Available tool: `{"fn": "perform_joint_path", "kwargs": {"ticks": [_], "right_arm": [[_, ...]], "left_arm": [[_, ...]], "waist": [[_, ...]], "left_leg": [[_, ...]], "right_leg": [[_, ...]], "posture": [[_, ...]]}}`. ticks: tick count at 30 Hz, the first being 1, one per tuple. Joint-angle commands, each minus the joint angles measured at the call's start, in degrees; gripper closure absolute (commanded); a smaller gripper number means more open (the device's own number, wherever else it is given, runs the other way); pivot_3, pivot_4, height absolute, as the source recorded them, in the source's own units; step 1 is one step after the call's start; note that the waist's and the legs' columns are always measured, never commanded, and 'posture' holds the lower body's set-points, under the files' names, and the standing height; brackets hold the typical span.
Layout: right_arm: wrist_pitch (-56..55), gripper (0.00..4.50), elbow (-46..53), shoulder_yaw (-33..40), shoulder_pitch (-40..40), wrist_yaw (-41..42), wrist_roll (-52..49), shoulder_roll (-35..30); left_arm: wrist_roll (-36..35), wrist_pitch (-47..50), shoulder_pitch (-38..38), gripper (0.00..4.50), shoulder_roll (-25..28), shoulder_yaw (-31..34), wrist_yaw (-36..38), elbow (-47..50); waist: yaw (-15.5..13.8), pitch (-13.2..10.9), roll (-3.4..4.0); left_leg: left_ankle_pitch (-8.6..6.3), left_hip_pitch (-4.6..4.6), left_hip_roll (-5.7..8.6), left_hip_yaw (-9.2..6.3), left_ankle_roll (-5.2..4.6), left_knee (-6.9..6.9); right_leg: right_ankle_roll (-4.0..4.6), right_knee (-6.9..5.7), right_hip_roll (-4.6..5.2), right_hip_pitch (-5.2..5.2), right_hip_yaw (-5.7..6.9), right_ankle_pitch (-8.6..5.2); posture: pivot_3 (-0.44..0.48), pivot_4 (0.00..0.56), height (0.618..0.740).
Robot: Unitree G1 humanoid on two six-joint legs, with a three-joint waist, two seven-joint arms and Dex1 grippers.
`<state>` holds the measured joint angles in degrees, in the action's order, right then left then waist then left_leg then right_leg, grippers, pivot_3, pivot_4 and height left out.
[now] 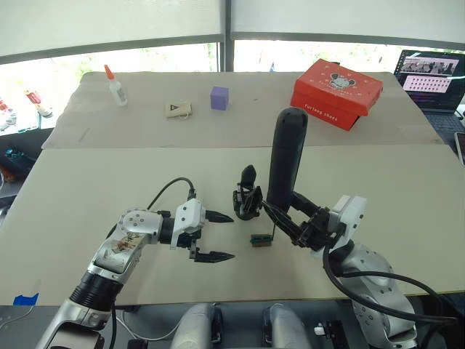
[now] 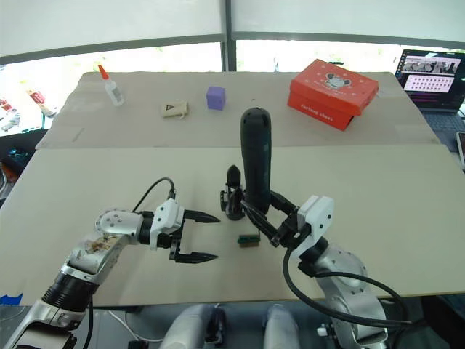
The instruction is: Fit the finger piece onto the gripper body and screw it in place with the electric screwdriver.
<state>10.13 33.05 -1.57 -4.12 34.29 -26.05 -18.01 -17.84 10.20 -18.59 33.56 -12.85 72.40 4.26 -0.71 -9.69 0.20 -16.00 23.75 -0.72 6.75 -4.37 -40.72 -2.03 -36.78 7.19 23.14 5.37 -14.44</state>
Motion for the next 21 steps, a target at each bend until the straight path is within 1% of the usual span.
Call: {"fn": "perform_joint_path", "kwargs": {"ticks": [1,13,20,21], "right_arm": [[-3.55,2.61,1.89,1.56,0.27,0.92,-1.32,0.01],[-3.64,2.61,2.58,2.14,-2.01,2.67,-2.19,-0.87],[-3.69,2.61,3.09,2.04,-1.55,3.05,-2.13,-0.88],[-3.11,2.61,3.5,2.03,-0.38,2.41,-2.4,-0.62]], "left_arm": [[0.27,-1.2,-0.27,0.0,-0.02,-0.18,-0.18,1.47],[0.59,-1.76,-0.85,0.0,-0.59,-0.32,-0.14,0.39],[0.94,-2.17,-0.9,0.0,-0.97,-0.21,-0.12,-0.07],[0.97,-2.22,-0.91,0.0,-1.0,-0.22,-0.14,-0.13]], "waist": [[0.0,0.0,0.0],[-0.02,0.0,0.0],[-0.02,0.0,0.0],[-0.02,0.0,0.0]], "left_leg": [[0.0,0.0,0.0,0.0,0.0,0.0],[0.0,0.0,0.0,0.0,0.0,-0.01],[0.0,0.0,0.0,0.0,0.0,-0.01],[0.0,0.0,0.0,0.0,0.0,-0.01]], "right_leg": [[0.0,0.0,0.0,0.0,0.0,0.0],[0.0,0.0,0.0,0.0,-0.01,0.0],[0.0,0.0,0.0,0.0,0.0,0.0],[0.0,0.0,0.0,-0.01,0.0,0.0]], "posture": [[0.0,0.15,0.74],[0.0,0.15,0.74],[0.0,0.15,0.74],[0.0,0.15,0.74]]}}
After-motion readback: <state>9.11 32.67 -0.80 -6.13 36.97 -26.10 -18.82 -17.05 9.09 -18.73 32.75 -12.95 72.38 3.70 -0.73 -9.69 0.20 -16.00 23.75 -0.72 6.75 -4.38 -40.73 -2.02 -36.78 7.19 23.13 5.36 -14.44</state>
